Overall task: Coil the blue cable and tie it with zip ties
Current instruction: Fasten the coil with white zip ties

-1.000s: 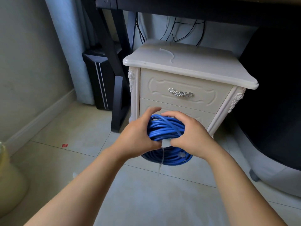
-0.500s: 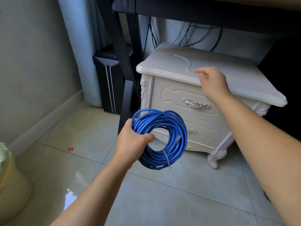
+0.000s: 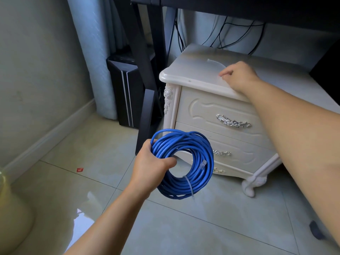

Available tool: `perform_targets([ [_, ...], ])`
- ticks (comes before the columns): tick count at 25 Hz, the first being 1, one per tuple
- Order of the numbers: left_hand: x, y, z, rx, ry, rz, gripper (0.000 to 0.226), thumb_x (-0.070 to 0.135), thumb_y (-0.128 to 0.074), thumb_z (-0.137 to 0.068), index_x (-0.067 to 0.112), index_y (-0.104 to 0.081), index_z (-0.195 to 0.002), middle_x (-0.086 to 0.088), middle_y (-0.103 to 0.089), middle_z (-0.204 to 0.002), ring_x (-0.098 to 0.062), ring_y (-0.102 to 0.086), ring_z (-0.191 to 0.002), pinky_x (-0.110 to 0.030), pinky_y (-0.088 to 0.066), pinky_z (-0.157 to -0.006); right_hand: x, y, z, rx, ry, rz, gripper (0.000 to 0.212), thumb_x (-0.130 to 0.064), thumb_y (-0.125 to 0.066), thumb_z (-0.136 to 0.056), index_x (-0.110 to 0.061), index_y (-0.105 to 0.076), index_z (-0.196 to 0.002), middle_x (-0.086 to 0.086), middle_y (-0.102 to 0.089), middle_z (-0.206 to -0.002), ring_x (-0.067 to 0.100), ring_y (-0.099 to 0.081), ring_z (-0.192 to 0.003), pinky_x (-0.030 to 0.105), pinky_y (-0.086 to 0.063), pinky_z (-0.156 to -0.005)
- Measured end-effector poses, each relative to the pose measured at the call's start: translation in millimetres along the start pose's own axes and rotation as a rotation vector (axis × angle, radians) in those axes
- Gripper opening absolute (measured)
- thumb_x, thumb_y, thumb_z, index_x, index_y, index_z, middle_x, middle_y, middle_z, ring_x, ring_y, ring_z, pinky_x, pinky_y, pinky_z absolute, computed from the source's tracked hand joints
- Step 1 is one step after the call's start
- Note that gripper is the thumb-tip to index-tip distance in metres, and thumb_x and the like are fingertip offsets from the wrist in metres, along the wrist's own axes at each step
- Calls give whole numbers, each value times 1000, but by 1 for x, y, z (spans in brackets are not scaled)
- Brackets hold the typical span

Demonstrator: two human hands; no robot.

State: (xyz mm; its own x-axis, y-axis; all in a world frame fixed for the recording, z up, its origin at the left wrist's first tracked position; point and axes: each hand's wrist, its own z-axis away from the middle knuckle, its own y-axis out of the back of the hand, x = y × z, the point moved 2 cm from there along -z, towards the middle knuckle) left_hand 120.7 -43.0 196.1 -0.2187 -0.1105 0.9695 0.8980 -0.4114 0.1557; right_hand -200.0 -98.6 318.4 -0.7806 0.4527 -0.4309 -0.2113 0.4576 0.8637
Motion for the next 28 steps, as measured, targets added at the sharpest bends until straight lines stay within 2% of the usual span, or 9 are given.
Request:
perform_targets([
  [2,-1,1,-5,11,25,26,39,4,-72,-69,22,-57,-100,-7,-65,-85,-15,-59,-63,-28,-50,-57,4,2,1,32,29,-11,19,-15,-61,-90,-14,-75,-104,6,-64,-106,24,-58,-108,19,-34,-79],
  [5,-2,-1,-8,10,52,72,38,4,-71,-70,19,-57,-102,-5,-62,-81,-14,-58,-60,-25,-48,-53,2,3,18,60,56,-34,18,-15,-61,-91,-12,-73,-103,10,-55,-110,26,-58,-103,17,-32,-78],
  [7,-2,-4,-8,6,65,90,37,5,-71,-71,18,-57,-102,-4,-62,-80,-14,-58,-60,-24,-47,-51,-14,6,45,82,109,-173,13,-15,-58,-94,-14,-69,-99,5,-53,-106,17,-57,-91,16,-34,-76],
  [10,-3,-7,-6,20,85,110,36,5,-72,-71,17,-57,-102,-6,-64,-84,-17,-59,-65,-27,-47,-54,-49,20,119,77,155,-772,12,-11,-51,-98,-18,-58,-92,1,-63,-84,5,-50,-63,15,-39,-58],
  [12,-4,-9,-2,23,92,110,37,5,-72,-72,17,-56,-103,-5,-64,-86,-17,-60,-68,-27,-47,-55,-57,31,170,7,119,-1154,14,-8,-48,-100,-17,-56,-92,-1,-59,-75,7,-48,-58,17,-35,-51],
  [14,-3,-11,4,27,96,128,38,6,-72,-71,15,-56,-104,-6,-63,-87,-18,-60,-70,-29,-46,-57,-50,38,210,-65,49,-1335,15,-6,-47,-100,-15,-57,-93,-1,-56,-73,9,-47,-59,18,-36,-52],
  [19,-2,-17,27,15,99,177,38,8,-71,-70,13,-56,-104,-8,-62,-89,-20,-60,-72,-31,-47,-58,-20,41,271,-3,-59,-1112,21,-8,-51,-99,-19,-68,-92,-3,-61,-72,9,-50,-62,19,-44,-55],
  [23,-1,-21,49,-4,105,233,41,10,-72,-71,12,-56,-109,-10,-63,-92,-24,-63,-76,-33,-50,-61,-14,38,301,15,-109,-926,20,-9,-52,-98,-20,-65,-88,-2,-61,-71,3,-50,-55,17,-45,-53],
  [28,2,-29,80,-42,127,304,35,6,-72,-67,12,-58,-99,-13,-62,-86,-25,-61,-71,-35,-49,-59,-22,30,329,-37,-27,-872,22,-10,-49,-100,-24,-61,-87,-3,-63,-76,0,-55,-61,17,-50,-63],
])
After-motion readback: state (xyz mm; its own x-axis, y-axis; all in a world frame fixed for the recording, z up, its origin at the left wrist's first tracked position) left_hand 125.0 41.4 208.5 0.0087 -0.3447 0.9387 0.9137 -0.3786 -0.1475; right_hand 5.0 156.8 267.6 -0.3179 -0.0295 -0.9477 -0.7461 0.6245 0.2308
